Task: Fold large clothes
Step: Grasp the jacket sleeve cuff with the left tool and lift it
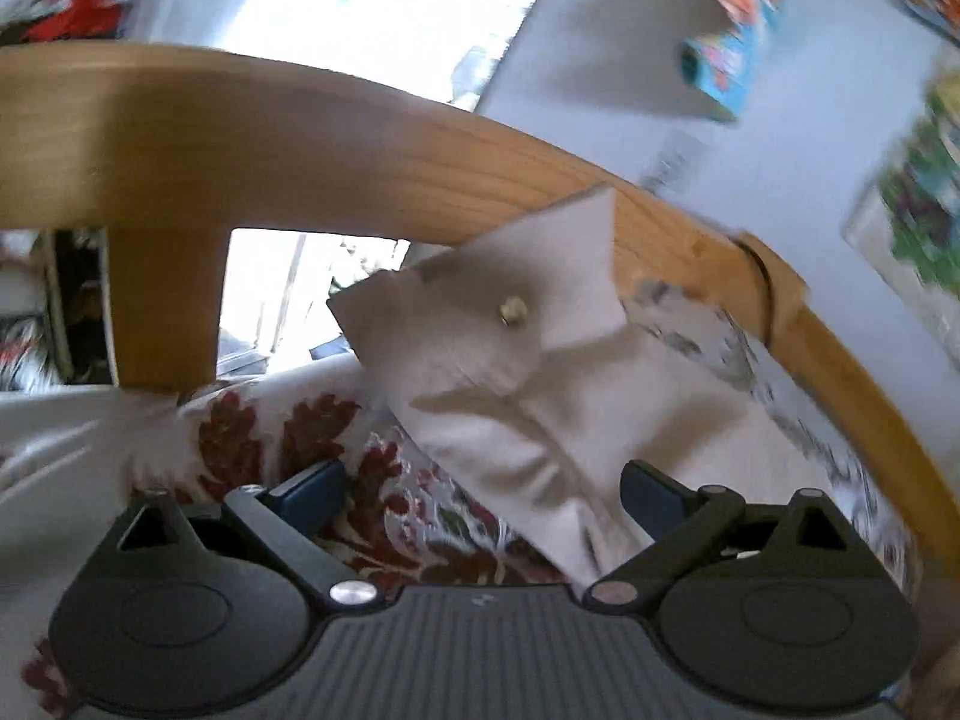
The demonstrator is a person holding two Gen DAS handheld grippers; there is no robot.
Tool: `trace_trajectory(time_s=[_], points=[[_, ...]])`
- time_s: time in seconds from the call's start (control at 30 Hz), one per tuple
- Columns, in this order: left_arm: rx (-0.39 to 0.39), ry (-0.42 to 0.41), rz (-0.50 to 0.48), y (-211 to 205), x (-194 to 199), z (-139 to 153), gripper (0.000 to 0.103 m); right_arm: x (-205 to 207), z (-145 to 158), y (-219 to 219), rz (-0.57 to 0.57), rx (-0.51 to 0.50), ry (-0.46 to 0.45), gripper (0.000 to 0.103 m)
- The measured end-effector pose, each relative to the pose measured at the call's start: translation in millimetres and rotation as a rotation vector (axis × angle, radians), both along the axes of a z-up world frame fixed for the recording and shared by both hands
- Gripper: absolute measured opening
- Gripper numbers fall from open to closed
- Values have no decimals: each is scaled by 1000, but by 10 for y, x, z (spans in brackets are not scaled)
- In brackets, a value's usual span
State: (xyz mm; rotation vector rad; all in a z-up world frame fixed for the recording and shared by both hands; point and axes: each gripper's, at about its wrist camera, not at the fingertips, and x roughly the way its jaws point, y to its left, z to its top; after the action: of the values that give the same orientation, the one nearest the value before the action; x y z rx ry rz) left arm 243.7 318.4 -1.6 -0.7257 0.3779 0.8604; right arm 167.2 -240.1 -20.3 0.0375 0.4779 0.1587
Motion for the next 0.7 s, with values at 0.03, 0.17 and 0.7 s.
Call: trace_trajectory(time_s=[0.03,0.17,0.7], points=[[6,7,11,-16,-7,9,95,3,-23,-24,-13,19,0,102],[41,57,50,-82,79,29,66,29,-66,-90,-47,49,-5,102],[585,18,-225,-1419,311,821,4,-22,34,-339,-137,83,-52,102]])
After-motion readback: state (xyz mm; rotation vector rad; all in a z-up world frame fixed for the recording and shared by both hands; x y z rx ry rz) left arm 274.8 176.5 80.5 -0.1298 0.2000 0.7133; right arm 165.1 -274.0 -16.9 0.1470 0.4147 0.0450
